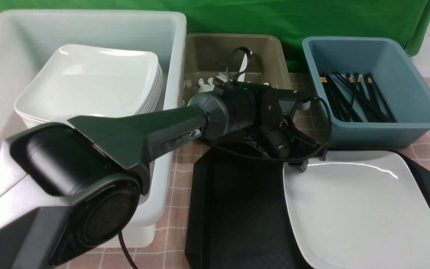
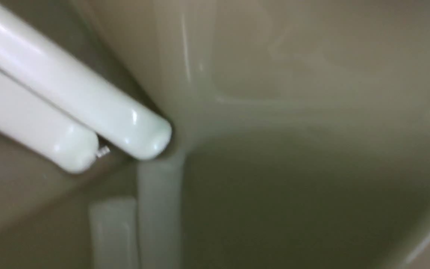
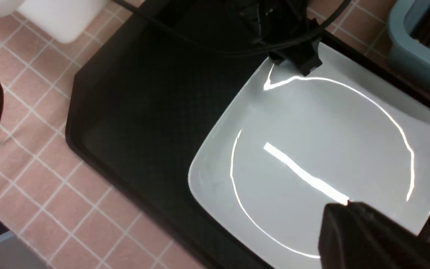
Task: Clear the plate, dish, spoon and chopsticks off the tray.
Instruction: Use the left arm to grab a plate from the dinner plate
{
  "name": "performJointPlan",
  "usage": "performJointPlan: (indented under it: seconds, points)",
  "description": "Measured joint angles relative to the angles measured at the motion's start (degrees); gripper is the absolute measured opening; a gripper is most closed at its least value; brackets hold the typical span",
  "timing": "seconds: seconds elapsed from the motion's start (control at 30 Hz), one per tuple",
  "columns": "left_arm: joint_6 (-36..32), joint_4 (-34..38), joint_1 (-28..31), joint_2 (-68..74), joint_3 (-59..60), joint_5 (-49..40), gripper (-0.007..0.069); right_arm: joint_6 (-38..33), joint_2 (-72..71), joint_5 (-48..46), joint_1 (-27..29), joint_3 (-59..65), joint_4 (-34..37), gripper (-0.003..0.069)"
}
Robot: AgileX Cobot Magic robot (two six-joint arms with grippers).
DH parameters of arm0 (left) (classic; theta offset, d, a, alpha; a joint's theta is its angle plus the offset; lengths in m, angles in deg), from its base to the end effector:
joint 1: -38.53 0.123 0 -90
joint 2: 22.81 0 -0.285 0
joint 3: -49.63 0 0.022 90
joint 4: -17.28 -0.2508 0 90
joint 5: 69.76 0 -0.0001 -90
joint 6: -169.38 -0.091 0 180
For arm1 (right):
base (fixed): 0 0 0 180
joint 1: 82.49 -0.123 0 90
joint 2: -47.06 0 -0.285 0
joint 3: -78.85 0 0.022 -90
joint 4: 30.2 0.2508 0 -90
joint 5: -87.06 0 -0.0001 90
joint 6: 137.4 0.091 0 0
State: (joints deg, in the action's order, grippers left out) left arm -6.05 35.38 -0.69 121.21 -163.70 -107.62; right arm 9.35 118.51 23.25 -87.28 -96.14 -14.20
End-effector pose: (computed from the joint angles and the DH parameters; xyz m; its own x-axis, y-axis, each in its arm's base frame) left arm 0.3930 -0.3431 0.1473 -0.8439 0.2754 -0.4605 0.4502 0.8304 -0.3284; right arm 0.2028 0.0396 0.4063 -0.5735 -0.4749 -0.6676 -0.5489 0.8276 -0.1172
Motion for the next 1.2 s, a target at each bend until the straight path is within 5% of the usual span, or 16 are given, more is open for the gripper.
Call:
performJointPlan:
  seconds: [0.27, 0.67, 1.2]
  points:
    - [0.0, 0.9, 0.1, -1.1, -0.1, -6.2, 0.0169, -0.2, 0.0, 0.0, 0.0, 0.0, -0.1, 0.003]
    - [-4.6, -0.4, -0.6, -13.0, 0.0, -14.6, 0.0019, -0.1, -6.0, 0.3, 0.0, -4.0, -0.1, 0.003]
    - [-7.1, -4.4, -0.4, -25.5, 0.3, -17.1, 0.0008, 0.6, -8.7, 0.0, 0.0, -7.0, 0.1, 0.003]
